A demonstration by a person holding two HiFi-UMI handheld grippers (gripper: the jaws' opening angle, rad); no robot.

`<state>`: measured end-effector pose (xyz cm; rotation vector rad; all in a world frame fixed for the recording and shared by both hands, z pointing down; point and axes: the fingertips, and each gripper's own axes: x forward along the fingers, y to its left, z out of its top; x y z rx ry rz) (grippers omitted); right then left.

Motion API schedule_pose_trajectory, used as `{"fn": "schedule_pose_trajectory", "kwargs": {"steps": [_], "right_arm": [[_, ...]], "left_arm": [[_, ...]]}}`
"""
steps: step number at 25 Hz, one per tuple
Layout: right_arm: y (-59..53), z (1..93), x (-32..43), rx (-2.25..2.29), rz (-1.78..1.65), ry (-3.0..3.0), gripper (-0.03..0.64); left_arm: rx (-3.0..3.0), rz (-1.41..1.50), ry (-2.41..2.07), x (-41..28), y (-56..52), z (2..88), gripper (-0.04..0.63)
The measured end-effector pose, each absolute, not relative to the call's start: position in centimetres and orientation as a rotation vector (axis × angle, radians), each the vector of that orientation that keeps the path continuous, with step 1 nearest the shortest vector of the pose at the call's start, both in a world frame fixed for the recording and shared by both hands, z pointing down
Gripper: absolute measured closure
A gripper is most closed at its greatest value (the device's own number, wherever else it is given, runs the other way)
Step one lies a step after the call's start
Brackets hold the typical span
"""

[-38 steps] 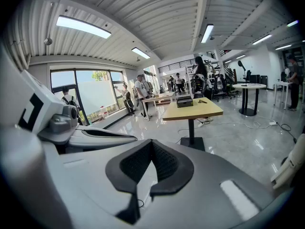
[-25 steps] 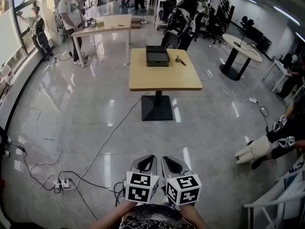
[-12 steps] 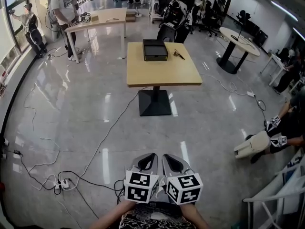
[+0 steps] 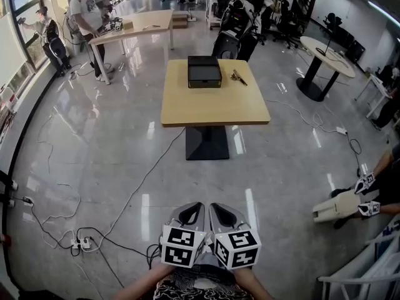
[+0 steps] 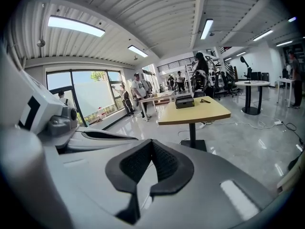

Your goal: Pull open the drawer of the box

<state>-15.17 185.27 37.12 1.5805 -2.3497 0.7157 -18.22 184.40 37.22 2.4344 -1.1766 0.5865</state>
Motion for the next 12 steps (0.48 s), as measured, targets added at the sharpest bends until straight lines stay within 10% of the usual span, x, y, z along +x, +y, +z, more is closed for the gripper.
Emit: {"fn": "schedule_pose_trajectory", "kwargs": {"steps": [12], "right_arm": [[151.8,37.9,32.5,1.506,0.73,-2.418,0.611]], "left_arm": [[2.4,0.61,-1.259,29.4,150.7,38.1,0.581]]}}
